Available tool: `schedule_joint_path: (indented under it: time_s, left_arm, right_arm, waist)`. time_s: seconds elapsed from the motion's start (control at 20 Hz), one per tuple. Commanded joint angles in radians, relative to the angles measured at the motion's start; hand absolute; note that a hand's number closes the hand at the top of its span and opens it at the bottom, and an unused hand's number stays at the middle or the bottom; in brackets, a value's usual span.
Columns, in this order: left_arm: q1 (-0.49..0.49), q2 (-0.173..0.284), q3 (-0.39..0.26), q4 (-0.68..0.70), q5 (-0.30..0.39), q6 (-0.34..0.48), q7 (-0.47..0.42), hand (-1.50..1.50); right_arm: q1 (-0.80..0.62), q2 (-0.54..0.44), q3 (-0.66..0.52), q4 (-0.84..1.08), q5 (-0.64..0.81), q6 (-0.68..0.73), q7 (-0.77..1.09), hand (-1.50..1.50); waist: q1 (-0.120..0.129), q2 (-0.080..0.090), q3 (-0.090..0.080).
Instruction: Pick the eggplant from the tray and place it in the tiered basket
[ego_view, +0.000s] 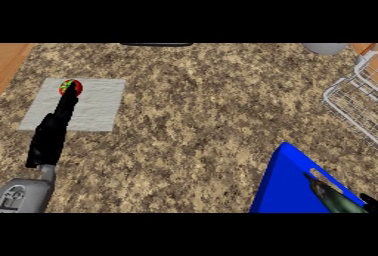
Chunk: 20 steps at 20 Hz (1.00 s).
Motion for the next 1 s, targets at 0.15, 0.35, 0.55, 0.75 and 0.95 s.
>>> schedule_joint_path:
  time_s: [0.15,0.35,0.55,0.75,0.95]
  left_arm:
    - [0.018,-0.022,0.004,0.040,-0.022,0.004,-0.064,0.00]
    - [0.012,-0.024,0.011,0.043,-0.029,0.001,-0.036,0.00]
    - [0.042,-0.012,0.027,-0.007,-0.005,-0.026,-0.032,0.00]
    - [0.022,-0.027,0.015,-0.022,-0.021,-0.014,0.006,0.00]
    - [0.001,-0.015,0.049,0.032,-0.011,-0.026,-0.043,0.00]
  right_arm:
    - [-0.098,0.105,0.100,0.109,-0.004,-0.062,0.135,-1.50]
    - [-0.117,0.109,0.132,0.111,-0.005,-0.073,0.127,-1.50]
    - [-0.137,0.144,0.152,0.153,-0.028,-0.084,0.109,-1.50]
    - [-0.138,0.192,0.175,0.183,-0.038,-0.093,0.045,-1.50]
    - [-0.176,0.216,0.174,0.226,-0.078,-0.079,0.039,-1.50]
  waist:
    - [0.007,0.007,0.007]
    - [-0.006,0.004,0.007]
    - [0.001,0.002,0.007]
    - [-0.006,0.002,0.008]
    - [-0.001,0.007,0.007]
